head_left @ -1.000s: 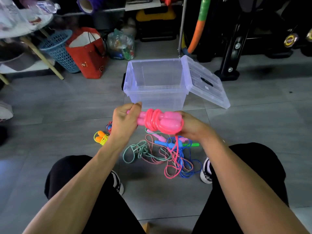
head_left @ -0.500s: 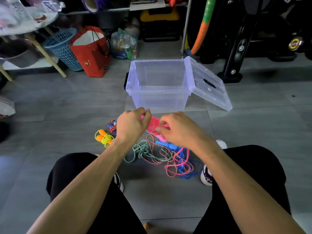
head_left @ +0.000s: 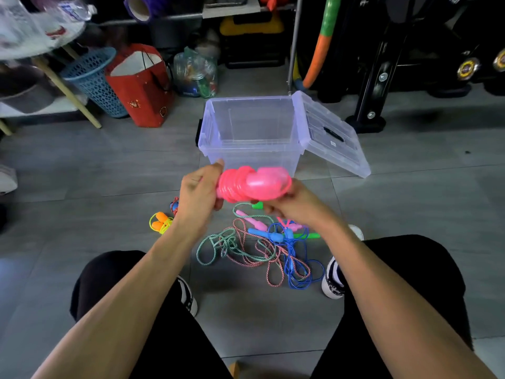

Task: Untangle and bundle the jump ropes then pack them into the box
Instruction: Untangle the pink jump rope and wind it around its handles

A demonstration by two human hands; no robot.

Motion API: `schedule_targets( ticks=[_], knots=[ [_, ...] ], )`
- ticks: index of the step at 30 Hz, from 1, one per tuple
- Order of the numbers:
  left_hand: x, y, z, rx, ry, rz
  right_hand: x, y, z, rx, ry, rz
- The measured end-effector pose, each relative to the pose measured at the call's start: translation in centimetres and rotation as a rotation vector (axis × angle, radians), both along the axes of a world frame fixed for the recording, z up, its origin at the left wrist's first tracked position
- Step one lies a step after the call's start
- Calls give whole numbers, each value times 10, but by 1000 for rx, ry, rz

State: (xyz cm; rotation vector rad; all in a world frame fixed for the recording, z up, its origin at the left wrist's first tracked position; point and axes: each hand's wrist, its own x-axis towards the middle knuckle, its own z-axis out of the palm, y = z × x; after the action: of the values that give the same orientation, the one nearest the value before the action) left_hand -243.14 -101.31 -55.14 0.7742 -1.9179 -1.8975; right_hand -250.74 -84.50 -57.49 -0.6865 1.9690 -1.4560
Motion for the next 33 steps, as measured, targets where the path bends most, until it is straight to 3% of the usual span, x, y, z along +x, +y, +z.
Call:
schedule_targets(
  ticks=[4, 7, 11, 17, 22, 27, 33],
  knots=[
    [-6, -12, -15, 7, -118, 260, 23, -18, -6, 232, 208, 96],
    [-8, -23, -21, -279, -188, 299, 30, -18, 0, 336, 352, 138],
    [-5, -20, -22, -772, -105, 81, 18, -2, 17, 363, 445, 121],
    [-2, -30, -26, -927, -68, -179, -5, 30, 38, 259, 416, -42],
    [3, -17, -17, -662, 4, -355, -19, 35, 31, 133, 308, -98],
    [0, -14, -11, -271, 6, -153, -18, 19, 8, 9, 141, -115],
    [-5, -12, -15, 80, -130, 45, -10, 9, -6, 134, 7, -104]
  ],
)
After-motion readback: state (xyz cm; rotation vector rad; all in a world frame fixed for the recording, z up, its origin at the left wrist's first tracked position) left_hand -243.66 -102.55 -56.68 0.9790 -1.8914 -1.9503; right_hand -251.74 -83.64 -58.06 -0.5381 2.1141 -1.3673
